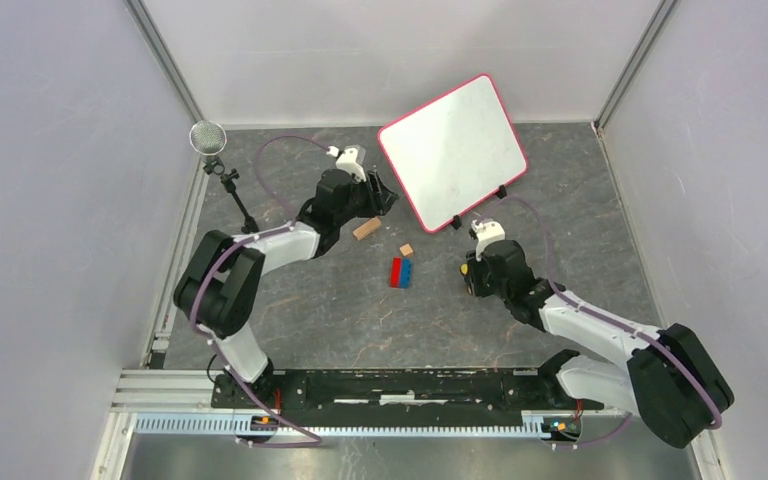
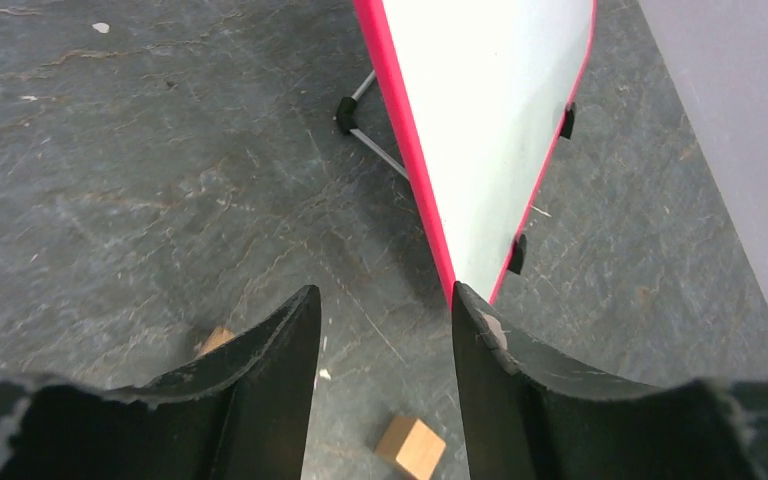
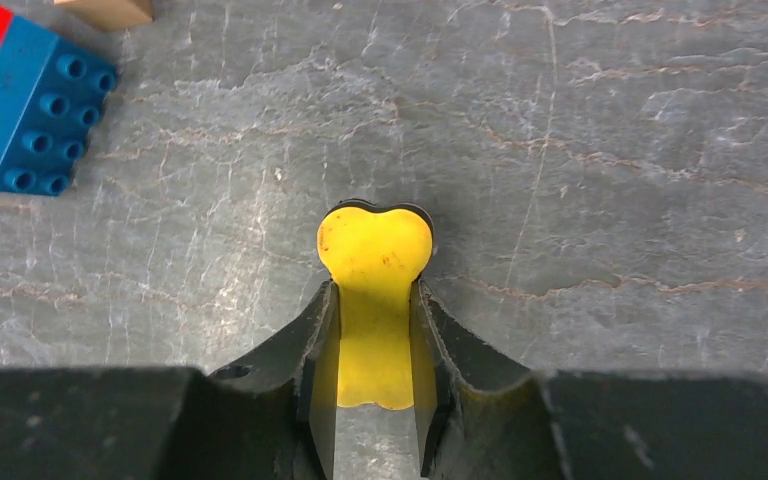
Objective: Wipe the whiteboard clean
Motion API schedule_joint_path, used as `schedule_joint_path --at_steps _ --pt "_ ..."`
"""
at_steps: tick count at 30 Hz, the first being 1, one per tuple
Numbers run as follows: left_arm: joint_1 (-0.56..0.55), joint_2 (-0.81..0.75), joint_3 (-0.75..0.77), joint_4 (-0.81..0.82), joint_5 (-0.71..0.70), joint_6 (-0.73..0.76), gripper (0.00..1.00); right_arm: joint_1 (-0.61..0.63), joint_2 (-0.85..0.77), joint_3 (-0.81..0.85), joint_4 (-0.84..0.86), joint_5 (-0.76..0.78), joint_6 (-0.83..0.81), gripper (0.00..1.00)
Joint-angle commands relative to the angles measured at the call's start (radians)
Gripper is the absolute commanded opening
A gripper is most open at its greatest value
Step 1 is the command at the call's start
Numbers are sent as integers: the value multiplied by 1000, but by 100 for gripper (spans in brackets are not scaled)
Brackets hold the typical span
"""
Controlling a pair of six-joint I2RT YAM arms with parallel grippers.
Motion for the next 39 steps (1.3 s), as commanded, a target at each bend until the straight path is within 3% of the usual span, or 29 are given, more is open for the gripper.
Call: schedule_joint_path --at_steps 1,10,16,20,21,28,34,39 --pt "-8 -150 -92 102 -18 18 57 29 -13 -12 -10 16 10 3" --pt "-28 -616 -506 155 33 -238 61 40 -101 -63 -11 -84 0 29" --pt "-27 -1039 -557 -191 52 -239 67 40 -195 -57 -77 -101 -26 71" --pt "-28 -1287 -533 -421 -11 -210 71 40 -259 -11 -162 -59 -47 87" --pt "-26 -1326 -516 -479 -28 -199 72 39 -274 1 -178 -49 -51 98" --pt "-26 -1448 -317 -690 -61 -102 74 39 -410 137 -350 13 -90 98" --pt "-26 -1457 -68 -894 -162 70 79 39 -537 372 -512 76 -144 98" --pt "-27 -1478 82 -968 -235 166 86 40 -636 592 -561 71 -198 98"
